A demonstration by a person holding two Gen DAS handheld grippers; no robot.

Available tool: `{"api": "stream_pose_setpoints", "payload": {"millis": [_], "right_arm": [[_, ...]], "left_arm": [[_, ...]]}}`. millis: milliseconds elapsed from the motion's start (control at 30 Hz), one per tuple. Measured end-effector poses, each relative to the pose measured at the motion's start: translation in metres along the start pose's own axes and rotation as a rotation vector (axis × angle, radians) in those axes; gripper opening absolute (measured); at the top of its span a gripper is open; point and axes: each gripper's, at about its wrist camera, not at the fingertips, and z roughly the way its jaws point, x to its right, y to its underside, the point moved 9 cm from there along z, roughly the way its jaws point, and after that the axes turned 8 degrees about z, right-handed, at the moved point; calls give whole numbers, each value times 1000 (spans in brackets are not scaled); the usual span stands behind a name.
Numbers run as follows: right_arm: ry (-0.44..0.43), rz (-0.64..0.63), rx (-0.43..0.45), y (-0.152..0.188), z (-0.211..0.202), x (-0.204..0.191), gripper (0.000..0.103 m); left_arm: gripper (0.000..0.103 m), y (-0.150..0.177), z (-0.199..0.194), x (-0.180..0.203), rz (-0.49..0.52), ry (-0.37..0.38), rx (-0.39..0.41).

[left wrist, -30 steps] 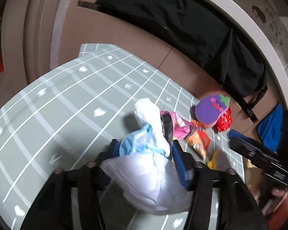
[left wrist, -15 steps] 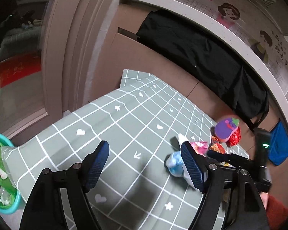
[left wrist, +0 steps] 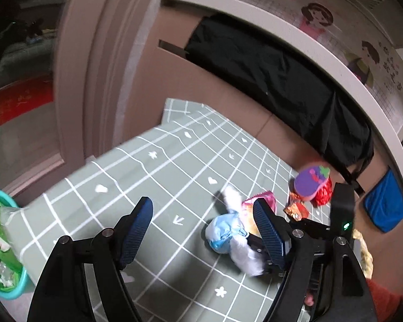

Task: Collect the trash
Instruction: 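Grasp the blue-white plastic bag with the left gripper while the right grasps the yellow snack bag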

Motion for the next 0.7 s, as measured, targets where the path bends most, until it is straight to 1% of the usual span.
{"api": "stream_pose_setpoints", "payload": {"millis": [67, 167, 200, 233, 267, 333, 367, 400, 467, 533, 600, 700], "right_arm": [[24, -38, 26, -5, 3, -5, 55], [-15, -46, 25, -9, 6, -6, 54], [-24, -33, 25, -11, 5, -2, 38], [-24, -11, 25, -12, 3, 3, 29], [-47, 24, 27, -14, -2, 9, 23], [-82, 80, 61, -17, -18, 18, 23], [-73, 94, 85, -18, -28, 26, 23], [-59, 111, 118, -17, -44, 36, 23], [-56, 156, 154, -12, -69, 53, 23], [-55, 199, 179, -1, -92, 70, 23], [-31, 224, 201, 10, -113, 86, 23], [20, 245, 237, 27, -137, 110, 23]], "left_arm": [[77, -1, -3, -2, 5, -10, 1], [77, 4, -2, 2, 10, -8, -12], [77, 7, 1, 6, 15, 2, -19], [77, 8, 4, 10, 23, 10, -23], [77, 10, 10, 16, 38, 14, -34], [77, 15, 29, 29, 78, 15, -74], [77, 17, 38, 34, 98, 11, -93], [77, 19, 48, 38, 118, -7, -111], [77, 20, 65, 39, 134, -60, -126], [77, 21, 80, 32, 97, -93, -154], [77, 26, 92, 28, 32, -90, -184], [74, 32, 101, 29, 1, -130, -202]]}}
